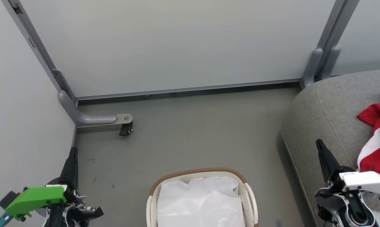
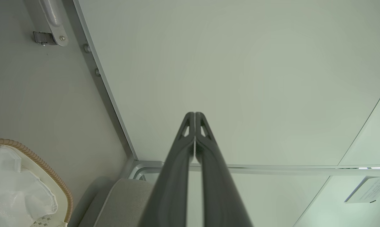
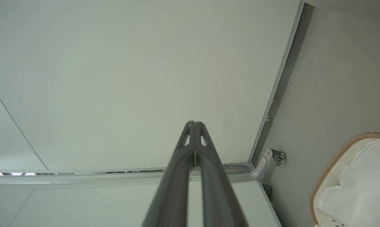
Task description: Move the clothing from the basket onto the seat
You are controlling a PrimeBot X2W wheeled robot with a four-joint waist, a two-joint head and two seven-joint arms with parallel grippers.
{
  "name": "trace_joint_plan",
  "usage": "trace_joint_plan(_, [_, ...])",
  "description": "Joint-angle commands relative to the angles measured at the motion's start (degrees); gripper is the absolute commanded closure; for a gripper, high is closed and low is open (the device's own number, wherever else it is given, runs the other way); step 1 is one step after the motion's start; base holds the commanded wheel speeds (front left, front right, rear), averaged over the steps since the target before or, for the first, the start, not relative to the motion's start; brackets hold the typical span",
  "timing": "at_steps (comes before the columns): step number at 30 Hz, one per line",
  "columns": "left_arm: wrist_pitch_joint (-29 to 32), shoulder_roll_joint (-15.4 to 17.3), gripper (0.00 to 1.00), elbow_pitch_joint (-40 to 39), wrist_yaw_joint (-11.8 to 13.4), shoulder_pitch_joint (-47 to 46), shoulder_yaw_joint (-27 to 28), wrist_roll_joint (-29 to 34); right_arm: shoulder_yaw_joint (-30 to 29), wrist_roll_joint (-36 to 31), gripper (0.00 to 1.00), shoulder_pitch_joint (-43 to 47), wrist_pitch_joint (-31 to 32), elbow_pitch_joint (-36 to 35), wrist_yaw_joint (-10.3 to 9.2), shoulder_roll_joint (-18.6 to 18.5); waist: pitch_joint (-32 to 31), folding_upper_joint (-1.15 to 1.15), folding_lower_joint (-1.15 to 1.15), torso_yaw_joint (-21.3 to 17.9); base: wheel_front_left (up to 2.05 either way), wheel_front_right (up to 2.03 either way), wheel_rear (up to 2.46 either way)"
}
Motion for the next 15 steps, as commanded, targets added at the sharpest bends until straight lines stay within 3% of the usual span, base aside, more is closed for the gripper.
trace_joint_plan(1, [0.2,0.4,1.0,-0.1,-0.3,-0.5,0.1,-0.2,-0.1,0.2,1.0,0.6,0.1,-0.2,-0.02,-0.3,0.0,0.0,0.0,0.0,0.0,0.0,0.0])
trace_joint_plan(15, [0.2,0.4,1.0,-0.1,-0.3,-0.5,0.1,-0.2,-0.1,0.2,1.0,0.6,0.1,-0.2,-0.02,-0.3,0.0,0.0,0.0,0.0,0.0,0.0,0.0])
